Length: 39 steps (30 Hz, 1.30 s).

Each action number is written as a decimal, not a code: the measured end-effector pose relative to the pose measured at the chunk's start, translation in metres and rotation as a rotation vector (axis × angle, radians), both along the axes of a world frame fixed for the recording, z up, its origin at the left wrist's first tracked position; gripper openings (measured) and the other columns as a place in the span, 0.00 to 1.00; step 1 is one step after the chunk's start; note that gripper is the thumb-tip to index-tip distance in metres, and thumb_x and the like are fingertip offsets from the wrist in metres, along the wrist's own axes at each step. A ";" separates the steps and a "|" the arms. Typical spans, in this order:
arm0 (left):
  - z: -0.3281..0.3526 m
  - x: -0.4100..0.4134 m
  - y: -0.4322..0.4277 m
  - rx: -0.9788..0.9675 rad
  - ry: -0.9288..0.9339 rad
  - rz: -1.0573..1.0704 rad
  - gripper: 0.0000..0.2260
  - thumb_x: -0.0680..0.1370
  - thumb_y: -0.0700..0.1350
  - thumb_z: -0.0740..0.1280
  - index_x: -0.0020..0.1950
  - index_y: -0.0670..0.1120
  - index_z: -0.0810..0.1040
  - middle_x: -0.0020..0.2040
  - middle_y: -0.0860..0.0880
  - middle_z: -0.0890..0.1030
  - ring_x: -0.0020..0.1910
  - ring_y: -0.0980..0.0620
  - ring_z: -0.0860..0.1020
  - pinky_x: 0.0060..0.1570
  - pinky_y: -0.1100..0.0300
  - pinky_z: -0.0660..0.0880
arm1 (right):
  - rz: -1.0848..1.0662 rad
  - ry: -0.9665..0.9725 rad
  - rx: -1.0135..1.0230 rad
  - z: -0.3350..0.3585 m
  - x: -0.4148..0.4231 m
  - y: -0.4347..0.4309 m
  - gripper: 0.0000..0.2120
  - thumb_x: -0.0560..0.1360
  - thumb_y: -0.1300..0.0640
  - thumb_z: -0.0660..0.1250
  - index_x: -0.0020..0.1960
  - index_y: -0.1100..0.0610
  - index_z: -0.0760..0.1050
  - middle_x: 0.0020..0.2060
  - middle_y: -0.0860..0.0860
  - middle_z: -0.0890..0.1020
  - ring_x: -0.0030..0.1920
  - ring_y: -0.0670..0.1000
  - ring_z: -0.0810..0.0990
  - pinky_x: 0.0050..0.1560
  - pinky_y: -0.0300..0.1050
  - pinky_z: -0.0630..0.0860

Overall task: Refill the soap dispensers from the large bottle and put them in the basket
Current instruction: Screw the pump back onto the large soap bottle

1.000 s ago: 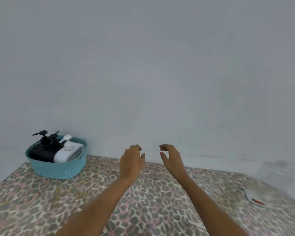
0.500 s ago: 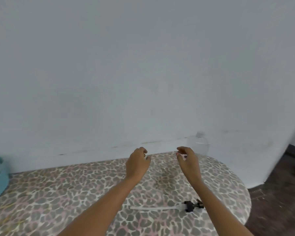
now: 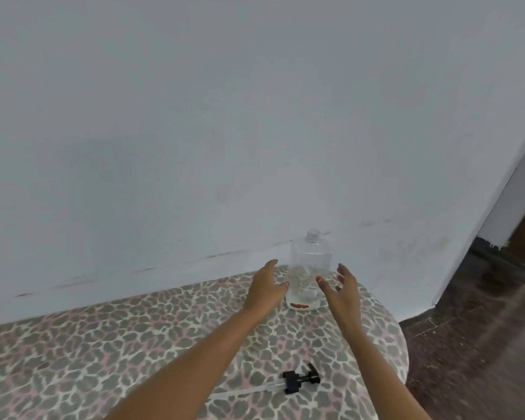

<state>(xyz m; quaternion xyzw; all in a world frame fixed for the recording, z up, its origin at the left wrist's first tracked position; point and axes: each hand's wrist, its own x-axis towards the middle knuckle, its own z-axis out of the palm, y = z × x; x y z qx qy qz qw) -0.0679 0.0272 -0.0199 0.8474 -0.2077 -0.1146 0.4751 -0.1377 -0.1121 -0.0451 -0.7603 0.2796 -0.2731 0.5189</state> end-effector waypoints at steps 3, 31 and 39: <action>0.003 0.006 -0.013 -0.022 0.103 -0.034 0.32 0.77 0.43 0.64 0.76 0.50 0.50 0.75 0.46 0.58 0.73 0.47 0.61 0.68 0.54 0.66 | 0.070 0.016 0.049 -0.004 0.008 -0.004 0.34 0.74 0.52 0.66 0.74 0.55 0.53 0.73 0.53 0.60 0.72 0.53 0.60 0.71 0.54 0.61; 0.045 0.003 0.177 0.009 -0.236 0.203 0.22 0.69 0.52 0.73 0.53 0.46 0.64 0.57 0.48 0.75 0.44 0.49 0.77 0.41 0.59 0.72 | 0.345 -0.113 -0.055 0.040 0.017 0.178 0.19 0.74 0.54 0.66 0.64 0.56 0.72 0.57 0.51 0.80 0.57 0.47 0.78 0.54 0.38 0.75; 0.037 -0.030 0.277 -0.035 -0.207 0.309 0.26 0.70 0.49 0.73 0.64 0.46 0.67 0.56 0.49 0.75 0.45 0.52 0.76 0.37 0.67 0.70 | 0.502 -0.085 -0.023 0.030 0.006 0.270 0.19 0.73 0.55 0.68 0.63 0.59 0.73 0.55 0.52 0.81 0.57 0.49 0.78 0.48 0.29 0.74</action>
